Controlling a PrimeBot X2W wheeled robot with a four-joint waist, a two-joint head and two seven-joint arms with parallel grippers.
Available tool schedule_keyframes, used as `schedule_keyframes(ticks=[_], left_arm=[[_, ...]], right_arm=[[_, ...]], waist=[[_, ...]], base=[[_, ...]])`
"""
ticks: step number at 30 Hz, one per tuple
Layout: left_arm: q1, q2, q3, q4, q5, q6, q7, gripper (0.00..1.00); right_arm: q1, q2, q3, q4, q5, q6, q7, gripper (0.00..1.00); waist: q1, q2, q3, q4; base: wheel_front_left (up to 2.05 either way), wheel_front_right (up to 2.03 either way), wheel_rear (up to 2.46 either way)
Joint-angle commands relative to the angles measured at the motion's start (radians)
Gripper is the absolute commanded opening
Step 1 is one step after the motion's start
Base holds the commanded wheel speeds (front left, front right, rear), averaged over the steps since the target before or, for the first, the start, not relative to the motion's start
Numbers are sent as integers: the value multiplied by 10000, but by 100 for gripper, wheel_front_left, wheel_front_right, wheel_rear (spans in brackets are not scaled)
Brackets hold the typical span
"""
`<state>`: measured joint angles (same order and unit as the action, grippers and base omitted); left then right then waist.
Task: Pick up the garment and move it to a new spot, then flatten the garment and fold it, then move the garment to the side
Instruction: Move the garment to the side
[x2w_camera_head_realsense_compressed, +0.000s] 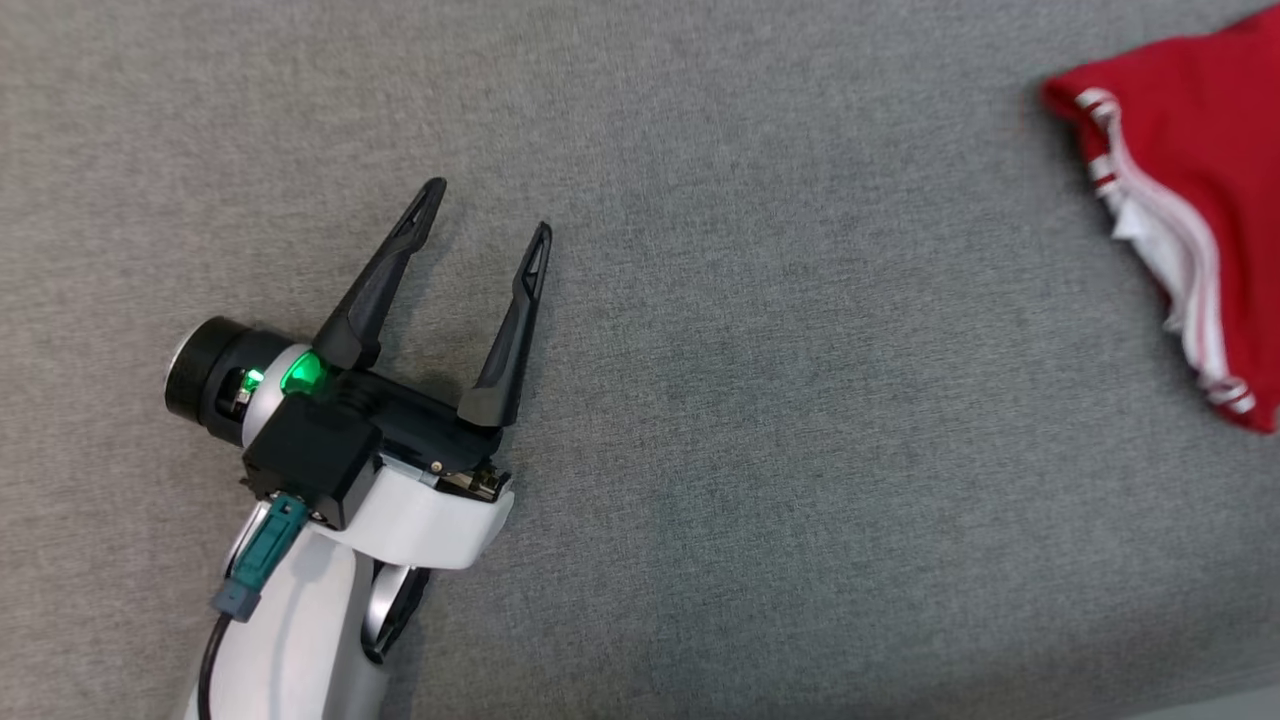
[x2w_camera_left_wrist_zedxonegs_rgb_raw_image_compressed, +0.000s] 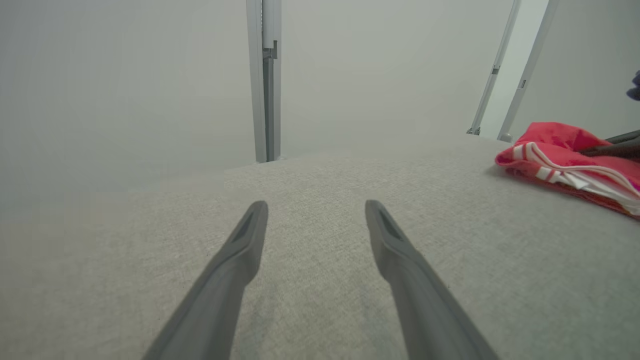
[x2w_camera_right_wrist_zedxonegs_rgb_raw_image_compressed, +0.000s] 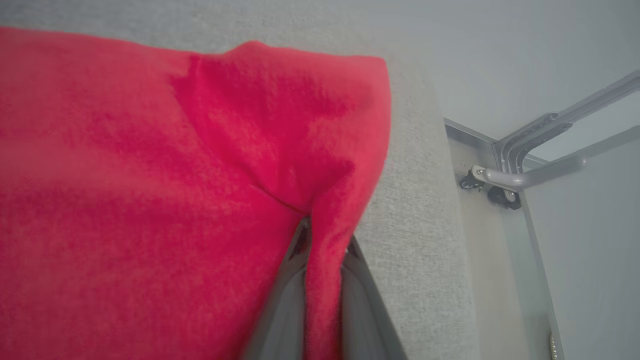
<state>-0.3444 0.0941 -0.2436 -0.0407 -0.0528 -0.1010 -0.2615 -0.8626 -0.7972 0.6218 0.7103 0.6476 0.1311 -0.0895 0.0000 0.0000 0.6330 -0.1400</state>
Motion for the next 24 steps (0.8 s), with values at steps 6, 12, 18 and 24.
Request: schedule_keyframes(ticks=[6,12,18,24], left_arm=[[-250,144,435,3,-169,72,5,100],[-203,186,588,-51,-158,6,19,100],[-160,64,575,-24,-138,-21,19,100],[-86,-83,454,169,-158,-72,17,100]], right_arm=[[-1038,-374,-775,1631,-1623,-5,-84,0],[-1533,-247,-1439,2755,-2818,-7,-181,0],[-1783,-4,-1973,3370,-3493,-7,-468,100],[-1906,246,-2291,3704,-4085,-7,-690,100]], waist=[[0,0,716,25],[0,0,866,219],[0,0,871,333],[0,0,546,401]], base=[[0,0,0],[0,0,0],[0,0,0],[0,0,0]])
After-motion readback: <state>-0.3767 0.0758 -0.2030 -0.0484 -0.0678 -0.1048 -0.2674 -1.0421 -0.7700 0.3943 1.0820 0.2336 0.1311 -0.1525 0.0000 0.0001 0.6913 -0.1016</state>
